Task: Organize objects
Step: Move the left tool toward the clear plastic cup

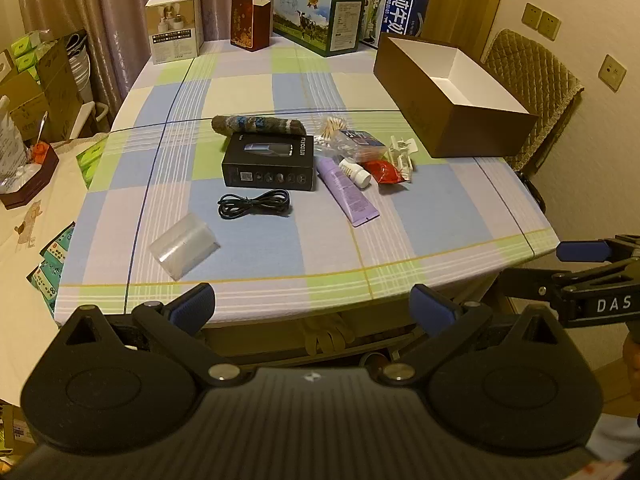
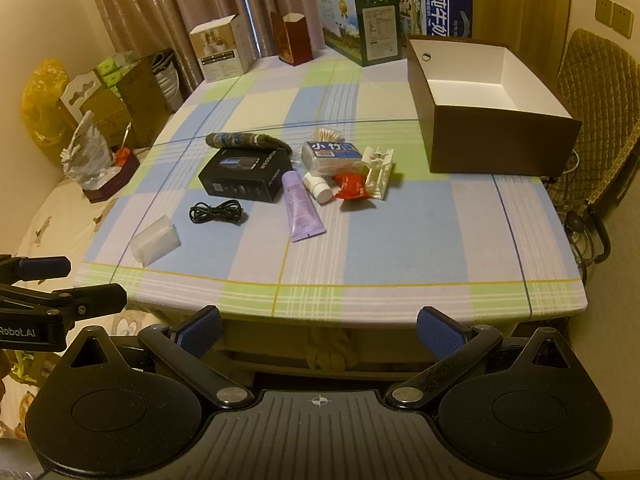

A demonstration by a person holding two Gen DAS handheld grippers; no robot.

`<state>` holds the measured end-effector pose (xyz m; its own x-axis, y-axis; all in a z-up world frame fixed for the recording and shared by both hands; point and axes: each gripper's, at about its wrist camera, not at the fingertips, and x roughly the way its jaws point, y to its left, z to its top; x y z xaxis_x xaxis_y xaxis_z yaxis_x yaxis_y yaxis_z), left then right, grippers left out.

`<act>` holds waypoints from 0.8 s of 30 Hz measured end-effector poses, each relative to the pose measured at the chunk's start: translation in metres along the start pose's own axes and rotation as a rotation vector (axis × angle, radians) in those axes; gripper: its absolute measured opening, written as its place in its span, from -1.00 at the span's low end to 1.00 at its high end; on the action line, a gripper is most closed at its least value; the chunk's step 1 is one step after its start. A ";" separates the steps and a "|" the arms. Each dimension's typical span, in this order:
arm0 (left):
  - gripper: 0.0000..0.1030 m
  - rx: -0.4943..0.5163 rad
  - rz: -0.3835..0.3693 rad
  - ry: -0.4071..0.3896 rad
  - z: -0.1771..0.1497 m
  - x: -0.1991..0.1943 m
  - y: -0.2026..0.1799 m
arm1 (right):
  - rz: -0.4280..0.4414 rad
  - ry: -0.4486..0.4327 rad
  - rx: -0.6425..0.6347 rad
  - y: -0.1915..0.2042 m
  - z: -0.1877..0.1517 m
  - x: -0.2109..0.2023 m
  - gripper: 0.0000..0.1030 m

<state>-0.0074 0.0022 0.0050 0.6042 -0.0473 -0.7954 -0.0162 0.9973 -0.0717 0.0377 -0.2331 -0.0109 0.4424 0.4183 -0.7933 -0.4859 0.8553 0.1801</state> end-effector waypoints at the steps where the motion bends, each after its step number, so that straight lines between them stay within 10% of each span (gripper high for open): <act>1: 0.98 0.000 0.001 0.000 0.000 0.000 0.000 | 0.001 0.000 -0.001 0.000 0.000 0.000 0.97; 24: 0.98 -0.003 0.007 0.001 -0.002 -0.002 0.000 | 0.007 0.001 -0.008 0.004 0.000 0.001 0.97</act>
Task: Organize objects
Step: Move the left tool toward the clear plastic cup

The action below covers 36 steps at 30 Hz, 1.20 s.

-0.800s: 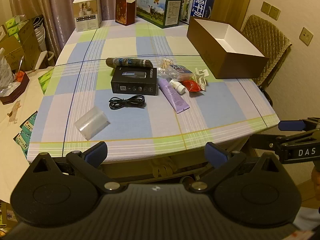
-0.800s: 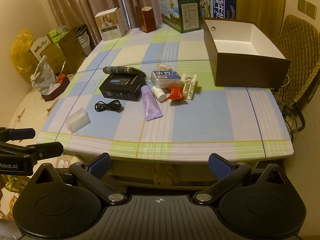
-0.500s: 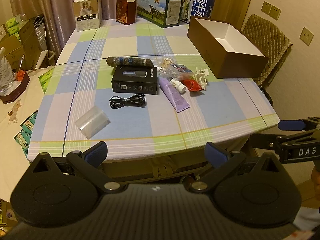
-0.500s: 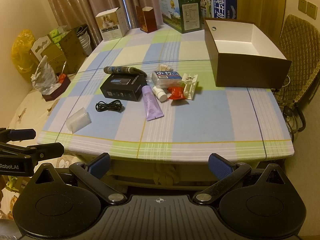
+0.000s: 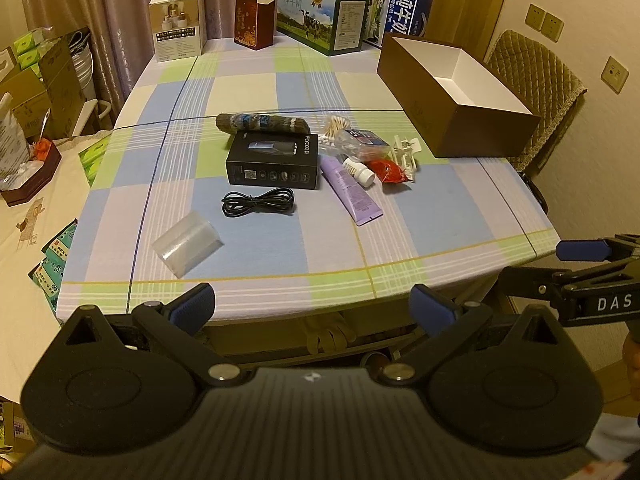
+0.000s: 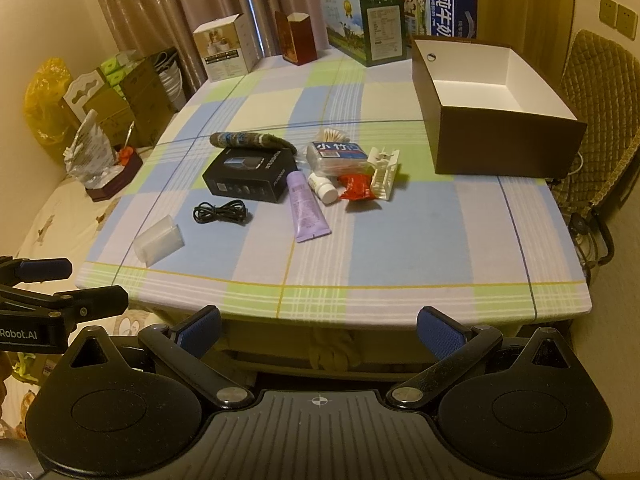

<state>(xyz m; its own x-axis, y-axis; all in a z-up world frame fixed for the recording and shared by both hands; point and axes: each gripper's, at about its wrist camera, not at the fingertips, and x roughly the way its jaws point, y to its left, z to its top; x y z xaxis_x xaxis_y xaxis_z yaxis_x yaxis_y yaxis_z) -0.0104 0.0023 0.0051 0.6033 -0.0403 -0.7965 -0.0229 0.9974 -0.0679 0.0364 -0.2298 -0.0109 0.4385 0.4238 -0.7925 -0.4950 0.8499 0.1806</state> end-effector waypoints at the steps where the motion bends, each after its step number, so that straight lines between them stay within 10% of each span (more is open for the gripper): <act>1: 0.98 0.000 0.000 0.000 0.000 0.000 0.000 | 0.000 0.000 -0.001 0.000 0.000 0.000 0.97; 36: 0.98 -0.038 0.037 0.041 0.008 0.018 0.005 | 0.042 0.038 -0.002 -0.013 0.009 0.022 0.97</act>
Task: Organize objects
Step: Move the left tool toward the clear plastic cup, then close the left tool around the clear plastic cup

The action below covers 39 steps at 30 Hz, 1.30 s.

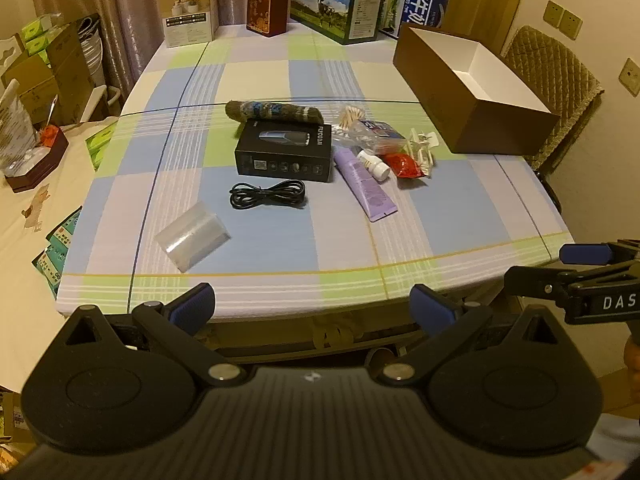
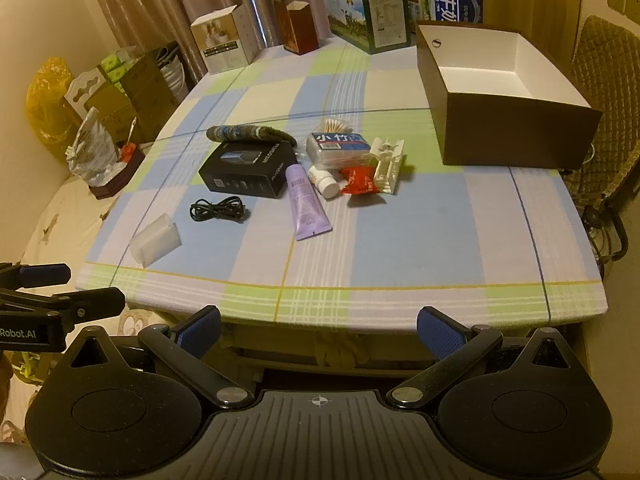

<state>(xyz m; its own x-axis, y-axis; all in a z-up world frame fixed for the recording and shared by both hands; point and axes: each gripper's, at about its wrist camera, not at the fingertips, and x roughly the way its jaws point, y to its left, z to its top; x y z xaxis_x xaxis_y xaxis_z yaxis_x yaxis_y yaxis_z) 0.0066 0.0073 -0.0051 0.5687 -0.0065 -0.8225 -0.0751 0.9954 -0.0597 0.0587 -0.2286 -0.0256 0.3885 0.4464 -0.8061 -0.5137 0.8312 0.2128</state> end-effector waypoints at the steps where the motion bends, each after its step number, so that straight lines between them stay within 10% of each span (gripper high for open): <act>1: 0.98 -0.002 0.003 0.002 0.001 0.001 0.001 | 0.000 0.001 -0.001 0.000 0.001 0.002 0.97; 23: 0.98 -0.010 0.118 0.027 0.018 0.058 0.059 | 0.037 -0.053 0.017 -0.032 0.032 0.041 0.97; 39: 0.84 0.166 0.166 0.038 0.030 0.131 0.094 | -0.012 -0.059 0.063 -0.068 0.052 0.065 0.97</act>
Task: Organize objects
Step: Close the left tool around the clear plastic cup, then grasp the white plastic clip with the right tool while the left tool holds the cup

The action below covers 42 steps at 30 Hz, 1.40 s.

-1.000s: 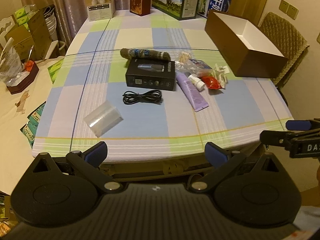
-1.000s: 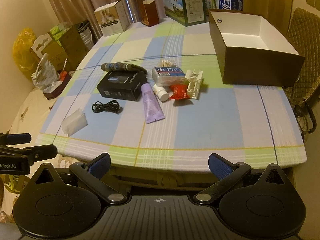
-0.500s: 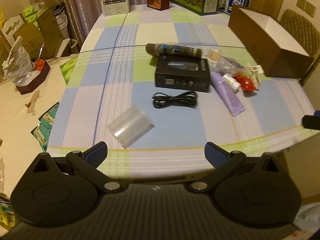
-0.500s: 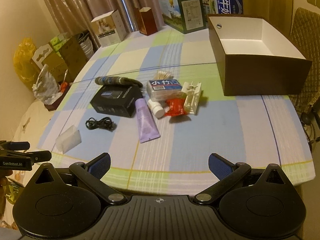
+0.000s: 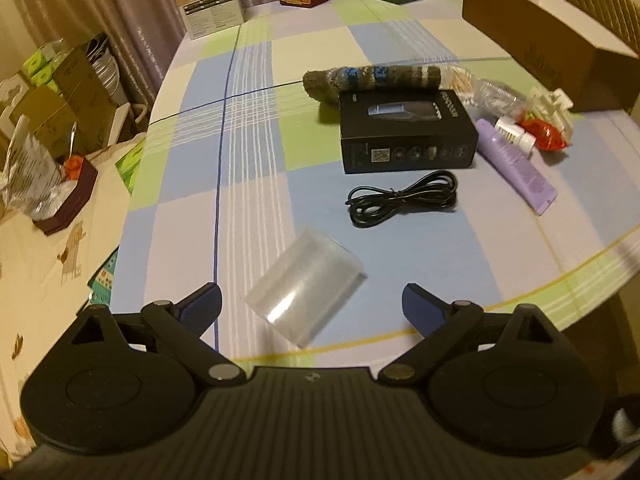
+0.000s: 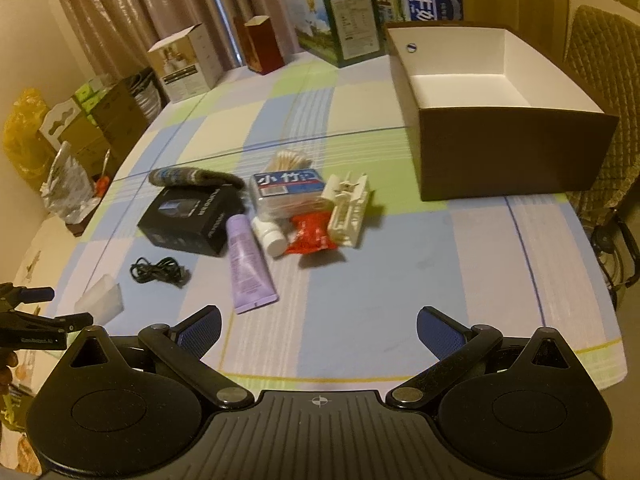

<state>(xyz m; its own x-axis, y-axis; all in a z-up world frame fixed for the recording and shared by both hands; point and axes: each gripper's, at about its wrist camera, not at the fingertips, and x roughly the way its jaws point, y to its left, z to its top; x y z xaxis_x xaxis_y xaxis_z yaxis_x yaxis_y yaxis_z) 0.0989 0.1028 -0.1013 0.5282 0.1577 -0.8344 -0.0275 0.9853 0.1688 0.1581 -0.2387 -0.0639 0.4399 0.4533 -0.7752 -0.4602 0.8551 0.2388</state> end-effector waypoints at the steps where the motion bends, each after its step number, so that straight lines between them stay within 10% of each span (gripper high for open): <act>1: 0.83 0.015 -0.002 0.001 0.001 0.005 0.001 | -0.005 0.000 0.005 -0.002 0.000 0.000 0.97; 21: -0.03 0.009 -0.029 0.091 0.013 0.052 0.010 | -0.057 0.029 0.043 -0.025 0.007 0.010 0.97; 40: -0.06 -0.098 -0.009 0.083 0.027 0.054 -0.002 | -0.068 0.009 -0.026 -0.027 0.032 0.041 0.96; 42: -0.06 -0.126 0.002 0.073 0.030 0.050 -0.002 | -0.049 0.001 -0.040 -0.026 0.037 0.050 0.71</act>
<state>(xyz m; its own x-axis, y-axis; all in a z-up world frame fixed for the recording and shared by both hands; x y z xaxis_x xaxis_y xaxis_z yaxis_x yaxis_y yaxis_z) 0.1513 0.1068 -0.1277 0.4650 0.1595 -0.8708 -0.1376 0.9847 0.1069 0.2211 -0.2291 -0.0875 0.4621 0.4107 -0.7860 -0.4684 0.8656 0.1769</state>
